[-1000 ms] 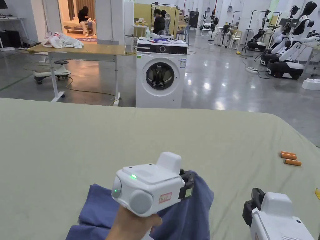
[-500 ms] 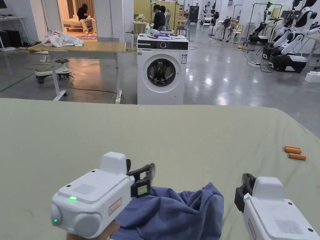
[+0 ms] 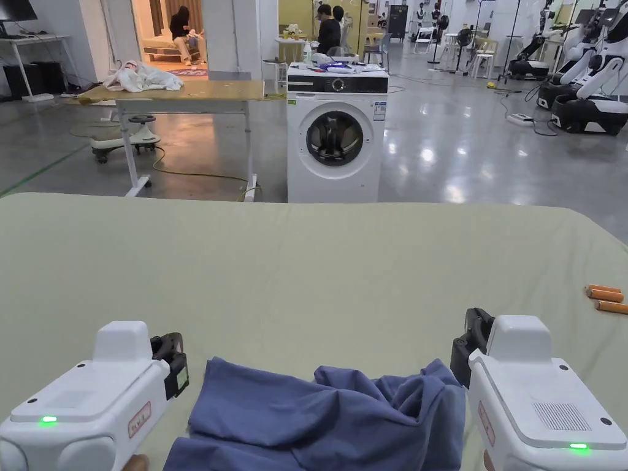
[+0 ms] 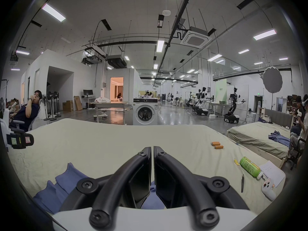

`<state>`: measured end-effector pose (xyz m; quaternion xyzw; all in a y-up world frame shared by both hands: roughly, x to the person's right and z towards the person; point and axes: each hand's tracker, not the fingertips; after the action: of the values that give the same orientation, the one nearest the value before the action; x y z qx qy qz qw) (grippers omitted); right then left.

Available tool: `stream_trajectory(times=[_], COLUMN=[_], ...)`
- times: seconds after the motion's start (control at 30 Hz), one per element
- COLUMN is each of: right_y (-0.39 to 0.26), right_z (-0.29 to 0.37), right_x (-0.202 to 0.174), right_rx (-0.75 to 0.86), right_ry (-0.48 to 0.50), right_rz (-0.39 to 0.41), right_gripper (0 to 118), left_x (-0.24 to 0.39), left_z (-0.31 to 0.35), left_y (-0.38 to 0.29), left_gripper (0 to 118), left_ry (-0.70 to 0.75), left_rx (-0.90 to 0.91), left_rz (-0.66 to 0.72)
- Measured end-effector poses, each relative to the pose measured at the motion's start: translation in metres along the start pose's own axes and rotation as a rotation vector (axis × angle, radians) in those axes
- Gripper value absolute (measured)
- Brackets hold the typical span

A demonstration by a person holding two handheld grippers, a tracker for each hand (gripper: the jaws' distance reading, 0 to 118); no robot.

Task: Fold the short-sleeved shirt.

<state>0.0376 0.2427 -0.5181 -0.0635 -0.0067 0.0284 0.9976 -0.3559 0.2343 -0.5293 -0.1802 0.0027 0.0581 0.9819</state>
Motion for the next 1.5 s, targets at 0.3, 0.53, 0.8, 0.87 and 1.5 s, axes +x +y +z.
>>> stream_trajectory(times=[0.3, 0.53, 0.8, 0.87, 1.5], right_y=[-0.007, -0.027, -0.045, -0.048, -0.098], right_z=[-0.009, -0.015, -0.024, -0.033, -0.216], right_x=[0.012, 0.040, 0.071, 0.076, 0.063], right_rx=[-0.026, -0.088, -0.178, -0.208, -0.831], right_ry=[-0.005, -0.062, -0.120, -0.122, 0.198], right_rz=[-0.002, 0.009, 0.011, 0.004, 0.038], right_gripper=[2, 2, 2, 2, 59], left_x=[-0.031, -0.018, 0.005, 0.015, -0.015], left_z=[-0.133, -0.215, -0.244, -0.237, -0.120], left_y=[0.011, -0.013, -0.040, -0.040, -0.043], left_gripper=[0, 64, 58, 18, 2], left_ry=[-0.050, -0.063, 0.021, -0.016, -0.056], left_rx=[-0.300, -0.546, -0.602, -0.567, -0.378], left_rz=[0.015, -0.016, -0.123, -0.164, -0.059])
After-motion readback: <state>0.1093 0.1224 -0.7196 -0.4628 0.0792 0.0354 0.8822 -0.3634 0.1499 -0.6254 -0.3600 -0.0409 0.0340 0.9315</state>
